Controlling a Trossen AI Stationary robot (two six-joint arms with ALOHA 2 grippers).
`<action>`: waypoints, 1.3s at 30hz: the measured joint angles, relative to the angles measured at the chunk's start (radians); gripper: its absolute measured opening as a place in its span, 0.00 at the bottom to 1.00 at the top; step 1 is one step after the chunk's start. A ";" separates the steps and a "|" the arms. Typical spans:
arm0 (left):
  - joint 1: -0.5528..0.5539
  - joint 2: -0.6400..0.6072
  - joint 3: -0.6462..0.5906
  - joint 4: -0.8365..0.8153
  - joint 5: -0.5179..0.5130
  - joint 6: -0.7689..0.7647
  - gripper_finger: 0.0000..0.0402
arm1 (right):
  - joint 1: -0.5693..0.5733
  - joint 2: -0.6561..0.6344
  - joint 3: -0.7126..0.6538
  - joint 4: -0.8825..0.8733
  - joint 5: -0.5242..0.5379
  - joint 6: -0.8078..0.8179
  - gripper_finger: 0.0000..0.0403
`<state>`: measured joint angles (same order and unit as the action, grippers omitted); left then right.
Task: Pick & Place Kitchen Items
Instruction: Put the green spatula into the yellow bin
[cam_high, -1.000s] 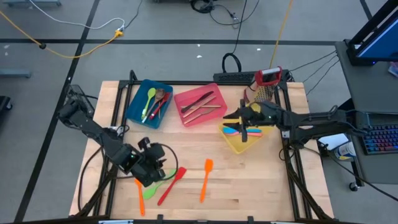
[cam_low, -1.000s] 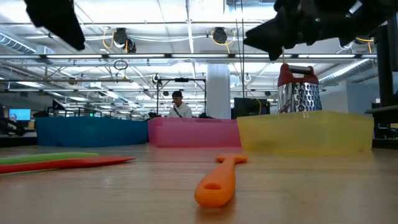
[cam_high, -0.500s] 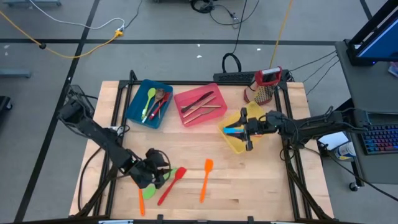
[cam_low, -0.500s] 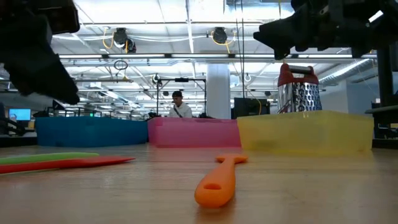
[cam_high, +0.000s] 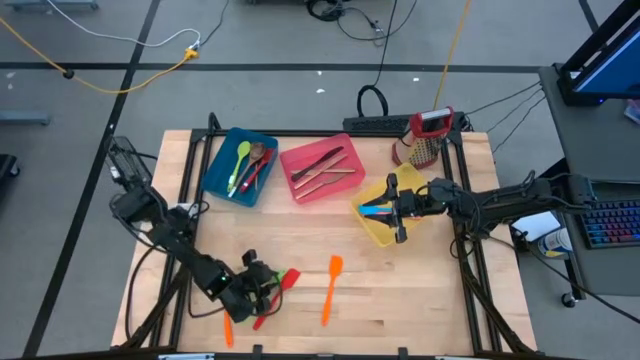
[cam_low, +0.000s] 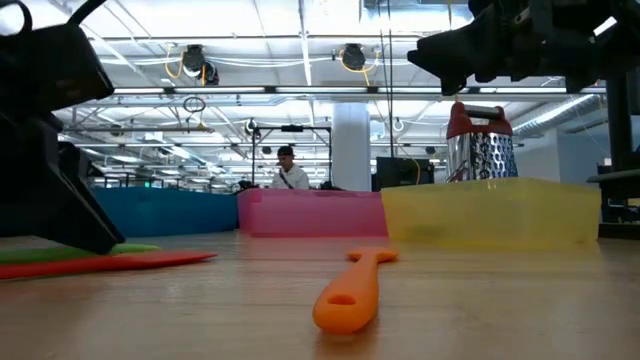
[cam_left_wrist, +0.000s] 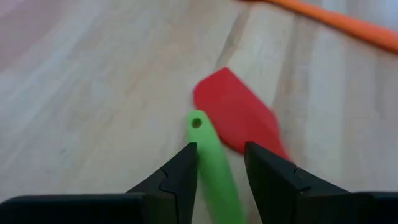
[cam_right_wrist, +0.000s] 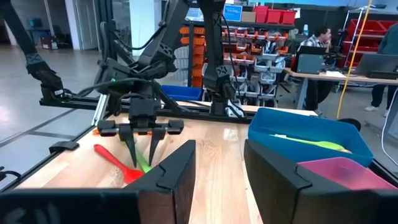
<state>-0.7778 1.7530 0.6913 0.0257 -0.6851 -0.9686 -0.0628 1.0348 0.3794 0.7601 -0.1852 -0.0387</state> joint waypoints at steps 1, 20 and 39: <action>-0.002 0.010 0.004 -0.009 -0.008 -0.003 0.34 | 0.000 0.000 0.000 0.000 0.000 0.000 0.32; -0.044 0.099 0.010 -0.106 -0.067 -0.145 0.18 | -0.001 0.000 0.000 0.021 0.001 0.027 0.32; 0.050 -0.040 0.004 -0.071 -0.198 0.013 0.13 | -0.001 0.038 0.000 0.021 0.004 -0.026 0.32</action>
<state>-0.7274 1.7129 0.6954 -0.0449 -0.8830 -0.9554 -0.0635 1.0726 0.3794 0.7812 -0.1814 -0.0647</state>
